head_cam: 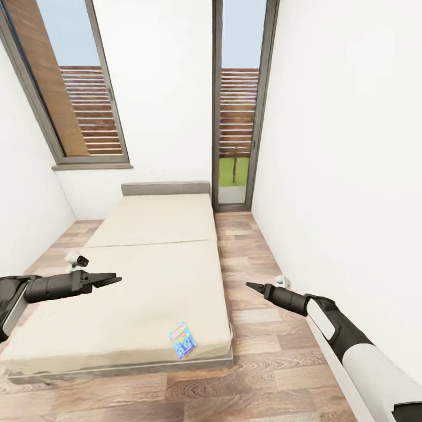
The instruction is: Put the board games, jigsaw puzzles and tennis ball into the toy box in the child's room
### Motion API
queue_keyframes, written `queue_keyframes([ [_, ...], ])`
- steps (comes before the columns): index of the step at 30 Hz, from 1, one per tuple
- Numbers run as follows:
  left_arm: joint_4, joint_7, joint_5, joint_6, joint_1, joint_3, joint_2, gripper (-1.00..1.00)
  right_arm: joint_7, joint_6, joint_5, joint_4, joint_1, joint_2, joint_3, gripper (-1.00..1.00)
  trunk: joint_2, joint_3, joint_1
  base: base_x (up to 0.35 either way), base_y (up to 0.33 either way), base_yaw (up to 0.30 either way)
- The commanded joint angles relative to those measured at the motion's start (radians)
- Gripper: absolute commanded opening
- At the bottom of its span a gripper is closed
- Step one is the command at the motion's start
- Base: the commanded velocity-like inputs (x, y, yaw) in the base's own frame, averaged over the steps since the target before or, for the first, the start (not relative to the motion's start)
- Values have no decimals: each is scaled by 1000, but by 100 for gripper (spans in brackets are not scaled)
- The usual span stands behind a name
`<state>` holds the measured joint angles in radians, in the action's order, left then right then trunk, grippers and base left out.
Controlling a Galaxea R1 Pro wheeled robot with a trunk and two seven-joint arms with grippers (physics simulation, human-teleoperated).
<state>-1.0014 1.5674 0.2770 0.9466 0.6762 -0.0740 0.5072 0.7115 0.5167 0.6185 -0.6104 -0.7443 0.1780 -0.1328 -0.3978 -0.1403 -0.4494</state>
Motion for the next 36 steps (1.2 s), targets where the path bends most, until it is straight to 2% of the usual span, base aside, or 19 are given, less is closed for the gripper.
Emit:
queue_keyframes([
  [1,0,3,1,11,0,0,1,100,-2,6,9,0,-1,0,-4,100,-2,-2,-1,0,243,-281],
  [9,0,3,1,11,0,0,1,100,-1,6,9,-1,-1,0,-4,100,-2,4,-1,0,264,-224],
  [17,0,3,1,11,0,-1,1,100,-2,5,7,-2,-1,-1,-4,100,-2,9,-1,0,190,-41],
  [27,0,3,1,11,0,-2,1,100,-1,5,1,-3,-1,-1,-5,100,-2,23,-1,0,23,64],
  [36,0,3,1,11,0,-2,2,100,-1,5,0,-3,-1,-2,-5,100,-2,35,-1,42,-91,85],
])
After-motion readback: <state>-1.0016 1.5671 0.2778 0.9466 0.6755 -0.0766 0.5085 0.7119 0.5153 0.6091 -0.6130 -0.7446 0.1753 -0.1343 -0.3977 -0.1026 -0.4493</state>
